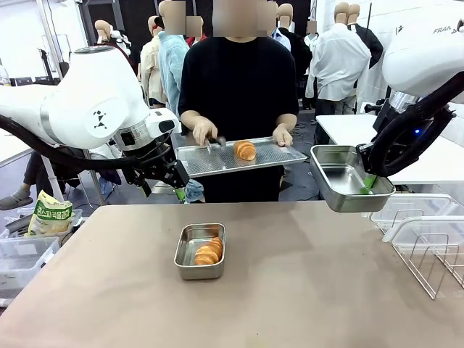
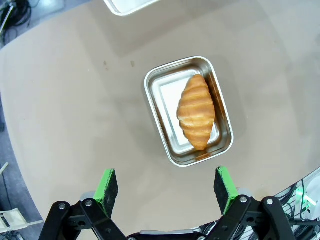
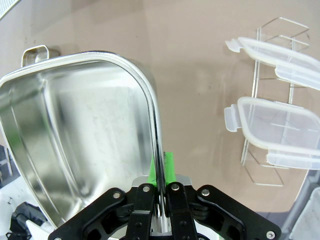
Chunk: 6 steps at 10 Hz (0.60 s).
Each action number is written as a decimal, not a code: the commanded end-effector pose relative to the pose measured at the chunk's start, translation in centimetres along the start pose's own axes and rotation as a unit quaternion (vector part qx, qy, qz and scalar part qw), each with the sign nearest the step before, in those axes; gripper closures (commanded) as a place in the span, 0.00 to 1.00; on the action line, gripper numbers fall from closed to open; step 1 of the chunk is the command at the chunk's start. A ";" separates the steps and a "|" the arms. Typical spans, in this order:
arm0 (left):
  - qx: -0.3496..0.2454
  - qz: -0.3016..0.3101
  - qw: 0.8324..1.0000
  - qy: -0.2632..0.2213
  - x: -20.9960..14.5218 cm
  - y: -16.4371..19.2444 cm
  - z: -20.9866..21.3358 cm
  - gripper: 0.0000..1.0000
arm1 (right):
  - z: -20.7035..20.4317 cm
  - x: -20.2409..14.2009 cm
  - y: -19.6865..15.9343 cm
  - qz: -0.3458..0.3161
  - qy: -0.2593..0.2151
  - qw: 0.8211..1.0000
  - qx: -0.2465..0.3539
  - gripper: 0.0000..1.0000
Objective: Place the bread in airtight containers.
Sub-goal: Once an object is inside an Airtight Container , place the container in the center of the table.
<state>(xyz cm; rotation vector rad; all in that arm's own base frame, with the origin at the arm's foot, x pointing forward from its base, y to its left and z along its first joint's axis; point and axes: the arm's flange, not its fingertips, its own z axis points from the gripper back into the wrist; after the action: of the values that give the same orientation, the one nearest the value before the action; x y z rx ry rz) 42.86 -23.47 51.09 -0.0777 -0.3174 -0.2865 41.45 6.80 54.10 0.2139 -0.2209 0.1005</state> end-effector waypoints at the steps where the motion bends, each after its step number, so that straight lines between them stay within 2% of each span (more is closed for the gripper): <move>1: 0.000 0.005 1.000 0.000 0.1 0.1 0.0 0.00 | 0.2 0.0 0.0 -0.003 -0.002 1.000 0.002 1.00; 6: 0.000 0.005 1.000 0.000 0.1 0.1 0.0 0.00 | 0.2 0.0 0.0 -0.003 -0.002 1.000 0.002 1.00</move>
<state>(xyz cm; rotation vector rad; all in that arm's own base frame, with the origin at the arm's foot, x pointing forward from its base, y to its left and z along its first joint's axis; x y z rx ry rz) 42.85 -23.47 51.09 -0.0776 -0.3174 -0.2865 41.45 6.80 54.10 0.2139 -0.2209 0.1005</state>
